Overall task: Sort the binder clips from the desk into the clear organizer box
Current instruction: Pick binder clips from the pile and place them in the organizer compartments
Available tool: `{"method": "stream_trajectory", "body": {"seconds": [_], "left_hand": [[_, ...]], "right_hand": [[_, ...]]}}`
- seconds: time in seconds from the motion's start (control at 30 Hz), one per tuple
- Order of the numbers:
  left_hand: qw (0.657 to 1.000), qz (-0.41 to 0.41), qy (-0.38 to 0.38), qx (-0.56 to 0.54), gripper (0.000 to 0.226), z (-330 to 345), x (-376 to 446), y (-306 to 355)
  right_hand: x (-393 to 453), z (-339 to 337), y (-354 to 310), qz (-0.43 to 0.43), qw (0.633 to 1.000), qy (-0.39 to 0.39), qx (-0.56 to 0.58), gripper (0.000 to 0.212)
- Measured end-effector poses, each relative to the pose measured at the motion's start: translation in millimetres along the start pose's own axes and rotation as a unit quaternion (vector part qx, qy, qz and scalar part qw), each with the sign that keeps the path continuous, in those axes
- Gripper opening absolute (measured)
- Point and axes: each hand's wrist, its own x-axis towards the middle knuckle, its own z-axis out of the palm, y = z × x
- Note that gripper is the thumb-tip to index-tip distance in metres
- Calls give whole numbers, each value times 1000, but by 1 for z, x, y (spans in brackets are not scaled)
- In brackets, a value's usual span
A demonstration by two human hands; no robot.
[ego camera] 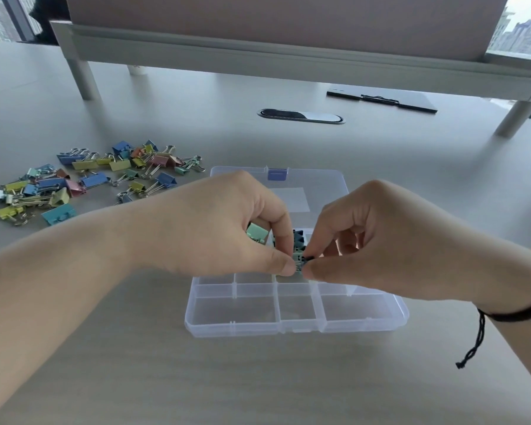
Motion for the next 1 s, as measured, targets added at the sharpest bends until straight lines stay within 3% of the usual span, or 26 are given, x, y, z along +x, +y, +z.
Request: {"method": "stream_trajectory", "body": {"seconds": [0.67,1.0], "left_hand": [[999,-20,24,23,12,5,5,-4],[999,-16,24,24,8,7,5,-3]], "right_hand": [[4,11,-2,42,998,32,27,14],[-6,3,-9,-25,998,-8,-58,7]]}}
